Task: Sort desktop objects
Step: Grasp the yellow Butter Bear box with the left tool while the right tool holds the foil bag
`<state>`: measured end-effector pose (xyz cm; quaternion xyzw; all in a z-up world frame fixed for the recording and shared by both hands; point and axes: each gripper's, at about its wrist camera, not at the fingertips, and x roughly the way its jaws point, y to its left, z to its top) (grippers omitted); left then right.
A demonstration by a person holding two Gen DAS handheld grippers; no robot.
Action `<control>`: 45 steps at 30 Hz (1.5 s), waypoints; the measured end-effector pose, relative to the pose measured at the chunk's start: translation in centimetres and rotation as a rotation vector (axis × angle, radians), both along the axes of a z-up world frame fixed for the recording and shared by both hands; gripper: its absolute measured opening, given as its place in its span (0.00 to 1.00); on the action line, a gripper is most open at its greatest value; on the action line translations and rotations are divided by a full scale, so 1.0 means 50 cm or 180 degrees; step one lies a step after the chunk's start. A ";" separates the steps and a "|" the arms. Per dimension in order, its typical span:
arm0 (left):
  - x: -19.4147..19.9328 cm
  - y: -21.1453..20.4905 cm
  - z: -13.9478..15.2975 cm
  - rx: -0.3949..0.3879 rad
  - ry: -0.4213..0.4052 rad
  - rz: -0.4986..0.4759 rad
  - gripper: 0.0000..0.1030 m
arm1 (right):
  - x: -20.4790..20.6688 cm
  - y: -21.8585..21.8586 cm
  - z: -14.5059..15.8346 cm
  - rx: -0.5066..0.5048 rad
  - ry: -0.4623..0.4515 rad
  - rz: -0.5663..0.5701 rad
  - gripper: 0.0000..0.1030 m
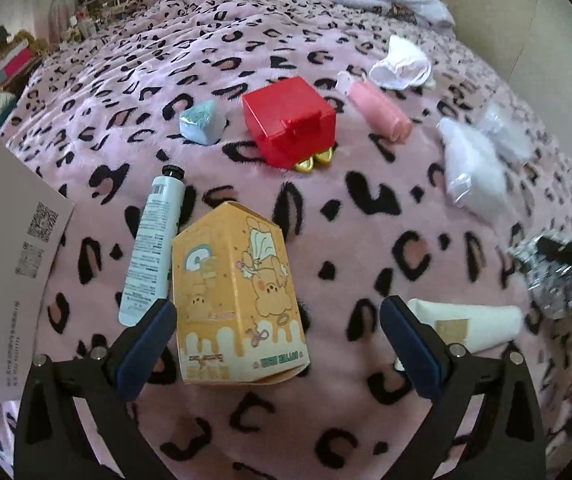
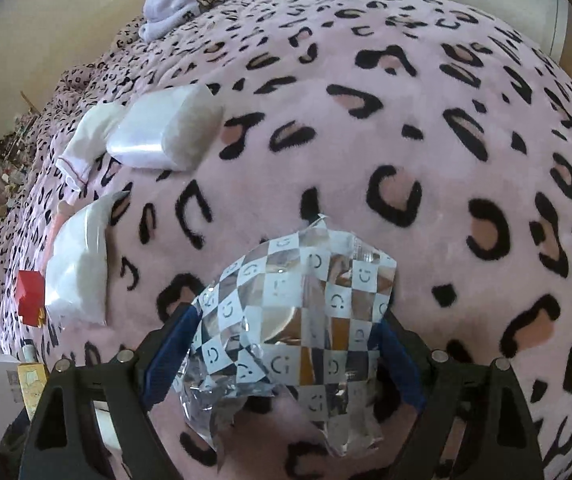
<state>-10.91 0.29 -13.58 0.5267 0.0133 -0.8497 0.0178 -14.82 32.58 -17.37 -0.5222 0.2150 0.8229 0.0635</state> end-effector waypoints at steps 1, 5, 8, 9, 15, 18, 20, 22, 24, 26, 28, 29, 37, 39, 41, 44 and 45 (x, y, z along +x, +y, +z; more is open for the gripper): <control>0.001 -0.001 0.002 0.0024 0.0009 -0.0002 0.99 | 0.002 -0.002 0.000 0.0016 0.0019 0.0010 0.86; 0.006 -0.004 0.009 0.0120 0.0043 -0.0010 0.99 | 0.002 -0.013 0.000 0.0105 0.0025 0.0072 0.86; 0.008 -0.006 0.012 0.0169 0.0060 -0.0009 0.99 | -0.006 -0.021 -0.001 0.0143 -0.0026 0.0101 0.87; 0.007 -0.007 0.009 0.0149 0.0050 0.0003 0.99 | -0.012 -0.025 -0.004 0.0173 -0.0075 0.0124 0.87; 0.003 -0.003 0.000 0.0043 0.0030 0.0008 1.00 | -0.041 -0.058 -0.019 0.0363 -0.0245 0.0245 0.98; 0.003 0.002 -0.002 -0.0014 0.0030 -0.0011 1.00 | -0.044 -0.070 -0.025 0.0404 -0.0200 0.0237 1.00; 0.003 0.004 -0.002 -0.0032 0.0033 -0.0019 1.00 | -0.043 -0.066 -0.027 0.0333 -0.0169 0.0207 1.00; 0.003 0.006 -0.001 -0.0043 0.0042 -0.0024 1.00 | -0.045 -0.061 -0.026 0.0249 -0.0148 0.0205 1.00; 0.003 0.007 0.000 -0.0030 0.0059 -0.0026 1.00 | -0.047 -0.059 -0.026 0.0196 -0.0130 0.0175 1.00; 0.003 0.009 0.002 -0.0016 0.0074 -0.0028 0.99 | -0.048 -0.061 -0.025 0.0195 -0.0111 0.0188 1.00; 0.003 0.009 0.004 0.0007 0.0088 -0.0021 0.99 | -0.048 -0.063 -0.025 0.0192 -0.0080 0.0185 1.00; 0.003 0.007 0.005 0.0012 0.0090 -0.0006 0.99 | -0.048 -0.064 -0.024 0.0200 -0.0063 0.0186 1.00; 0.019 -0.016 0.005 -0.0181 0.0073 0.0248 0.57 | -0.032 -0.067 -0.009 0.0454 0.0038 0.0288 0.74; 0.023 -0.025 0.004 -0.0109 0.0047 0.0281 0.57 | -0.030 -0.064 -0.004 0.0440 0.0064 0.0278 0.74; 0.026 -0.025 0.004 -0.0119 0.0046 0.0280 0.56 | -0.028 -0.061 -0.003 0.0448 0.0085 0.0276 0.73; 0.025 -0.015 0.006 -0.0211 0.0051 0.0277 0.55 | -0.001 -0.040 -0.001 0.0447 0.0124 0.0252 0.69; 0.026 -0.011 0.008 -0.0242 0.0059 0.0276 0.54 | 0.003 -0.038 0.000 0.0443 0.0140 0.0242 0.68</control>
